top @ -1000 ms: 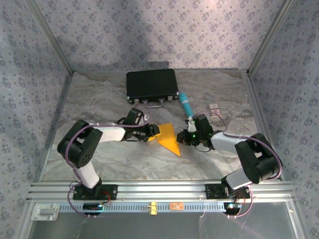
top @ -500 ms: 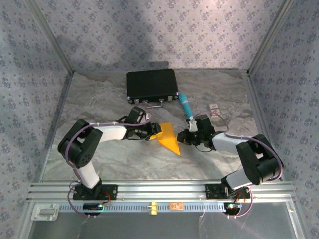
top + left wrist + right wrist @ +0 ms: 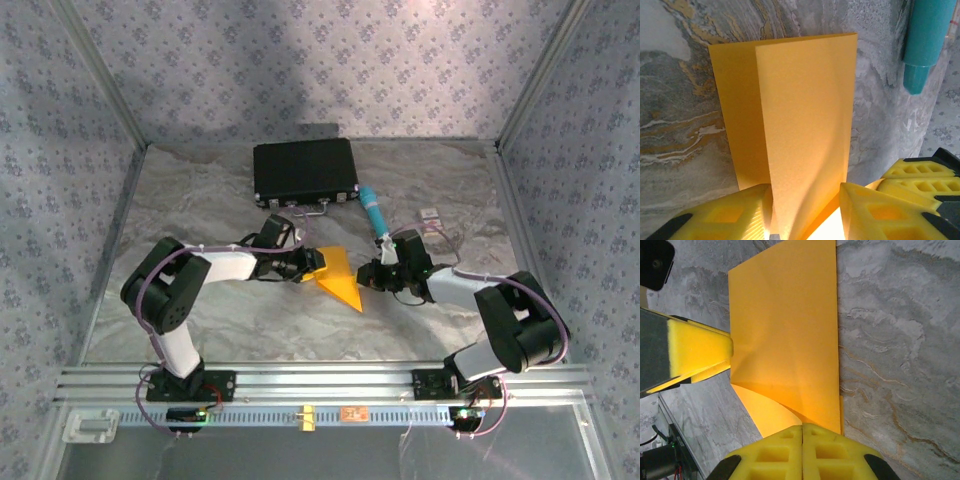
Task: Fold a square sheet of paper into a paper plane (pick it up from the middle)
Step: Fourth fold the wing at the center of the table.
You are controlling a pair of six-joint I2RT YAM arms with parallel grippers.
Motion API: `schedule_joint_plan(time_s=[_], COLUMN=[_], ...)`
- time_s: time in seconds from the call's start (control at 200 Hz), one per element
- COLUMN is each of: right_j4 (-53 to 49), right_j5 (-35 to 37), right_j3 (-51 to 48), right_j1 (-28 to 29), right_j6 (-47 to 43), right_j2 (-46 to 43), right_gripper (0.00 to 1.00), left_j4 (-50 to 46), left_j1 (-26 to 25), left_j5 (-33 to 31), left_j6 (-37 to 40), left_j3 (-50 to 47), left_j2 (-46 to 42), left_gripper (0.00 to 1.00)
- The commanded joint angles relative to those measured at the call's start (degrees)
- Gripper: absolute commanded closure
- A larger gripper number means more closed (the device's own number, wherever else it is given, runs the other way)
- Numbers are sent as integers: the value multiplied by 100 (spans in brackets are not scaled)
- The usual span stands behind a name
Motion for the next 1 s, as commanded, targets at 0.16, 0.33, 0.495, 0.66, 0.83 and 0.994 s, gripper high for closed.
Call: schedule_joint_plan(time_s=[0.16,0.33,0.495,0.66,0.83,0.994], right_j4=[-224,-1016,-1303,-1242,-339,-249], right_j5=[156,871,1513,2685,4182,4716], right_j3=[-41,49,-61,-221,-655,-621], right_j1=[-32,64,255,1015,2303,2894], right_j6=[-37,-425,-698,-1260,-2485,-3343], right_j2=[-214,-718,-1396,-1807,-2024,-1738], right_gripper=[81,54,44,47,51,54], left_j4=[137,204,250,376,456,437], left_j1=[-51,-55,-52,-55,-48,-56], left_j5=[136,153,235,297,288,283], left_j6=[-8,-31,-18,-84,-140,-174], left_j3=[188,168,195,174,149,140], left_j2=[38,-43,-94,-112,-182,-272], left_gripper=[78,81,79,80,88,90])
